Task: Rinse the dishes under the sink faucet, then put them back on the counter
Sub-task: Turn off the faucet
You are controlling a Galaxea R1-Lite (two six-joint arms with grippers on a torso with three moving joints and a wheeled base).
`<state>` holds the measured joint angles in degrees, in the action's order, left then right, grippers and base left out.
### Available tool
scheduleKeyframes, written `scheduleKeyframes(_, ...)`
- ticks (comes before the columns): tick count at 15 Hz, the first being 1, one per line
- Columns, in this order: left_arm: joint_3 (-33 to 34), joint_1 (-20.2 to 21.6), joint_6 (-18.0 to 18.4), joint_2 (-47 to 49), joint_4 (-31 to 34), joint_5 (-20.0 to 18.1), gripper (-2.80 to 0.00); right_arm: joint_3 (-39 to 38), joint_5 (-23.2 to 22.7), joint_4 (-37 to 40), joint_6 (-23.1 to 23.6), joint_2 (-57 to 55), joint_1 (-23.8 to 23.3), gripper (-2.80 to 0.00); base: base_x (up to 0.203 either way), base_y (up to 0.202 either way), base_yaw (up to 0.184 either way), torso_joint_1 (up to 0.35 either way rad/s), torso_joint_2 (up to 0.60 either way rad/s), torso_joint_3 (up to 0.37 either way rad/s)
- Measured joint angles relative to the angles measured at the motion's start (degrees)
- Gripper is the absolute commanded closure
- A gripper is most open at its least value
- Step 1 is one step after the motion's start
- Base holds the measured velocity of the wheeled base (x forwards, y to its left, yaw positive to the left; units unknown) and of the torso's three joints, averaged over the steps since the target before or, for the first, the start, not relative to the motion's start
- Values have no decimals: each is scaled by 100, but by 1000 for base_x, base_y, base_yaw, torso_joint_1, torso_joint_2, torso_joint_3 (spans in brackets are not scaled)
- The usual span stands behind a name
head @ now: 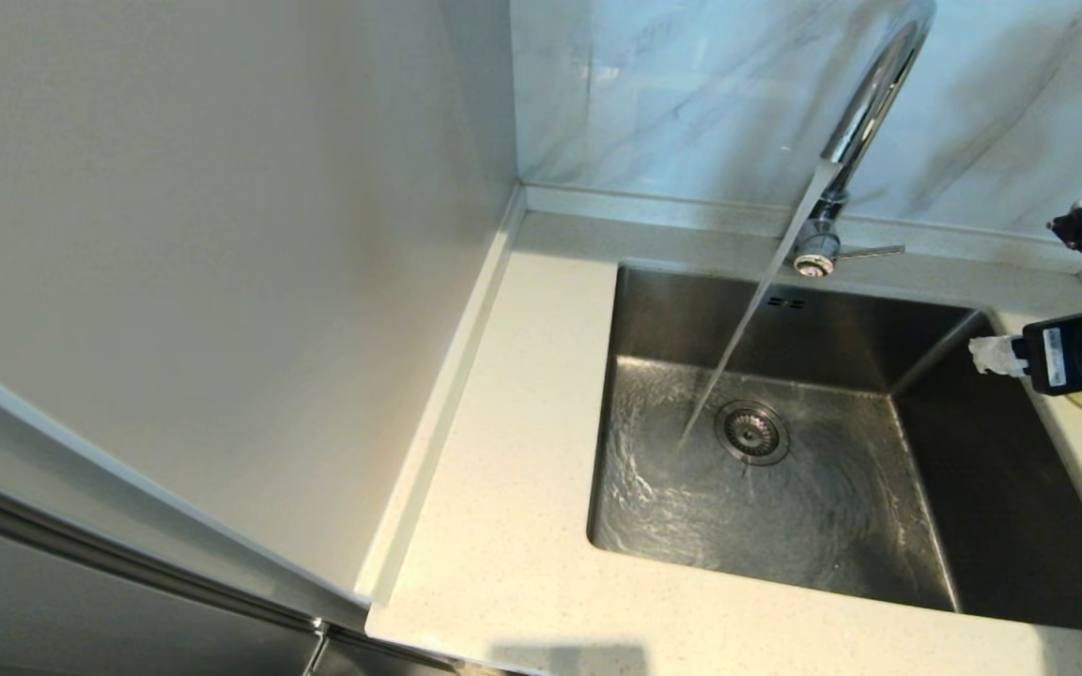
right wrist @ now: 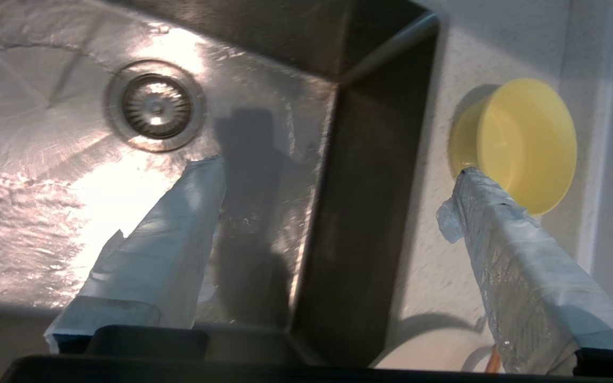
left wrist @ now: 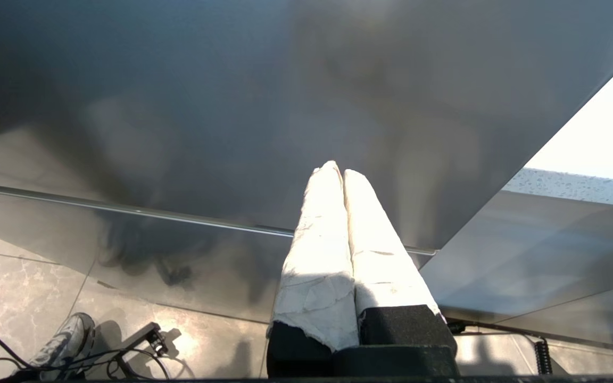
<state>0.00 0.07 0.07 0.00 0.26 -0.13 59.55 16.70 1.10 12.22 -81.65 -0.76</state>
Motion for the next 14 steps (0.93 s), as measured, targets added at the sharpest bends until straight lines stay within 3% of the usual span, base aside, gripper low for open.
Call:
scheduleKeyframes(5, 0, 0, -1, 0, 0, 2, 0, -661, -1, 76, -286, 922, 262, -280, 0, 0, 0, 0, 0, 0)
scheduleKeyframes(9, 0, 0, -2, 0, 0, 2, 0, -838, -173, 1309, -686, 1828, 273, -280, 0, 0, 0, 0, 0, 0)
scheduleKeyframes(10, 0, 0, -5, 0, 0, 3, 0, -857, -277, 1708, -735, 2054, 268, 0, 0, 0, 0, 0, 0, 0)
scheduleKeyframes(14, 0, 0, -4, 0, 0, 2, 0, -900, -367, 2379, -1081, 2694, 206, 0, 0, 0, 0, 0, 0, 0)
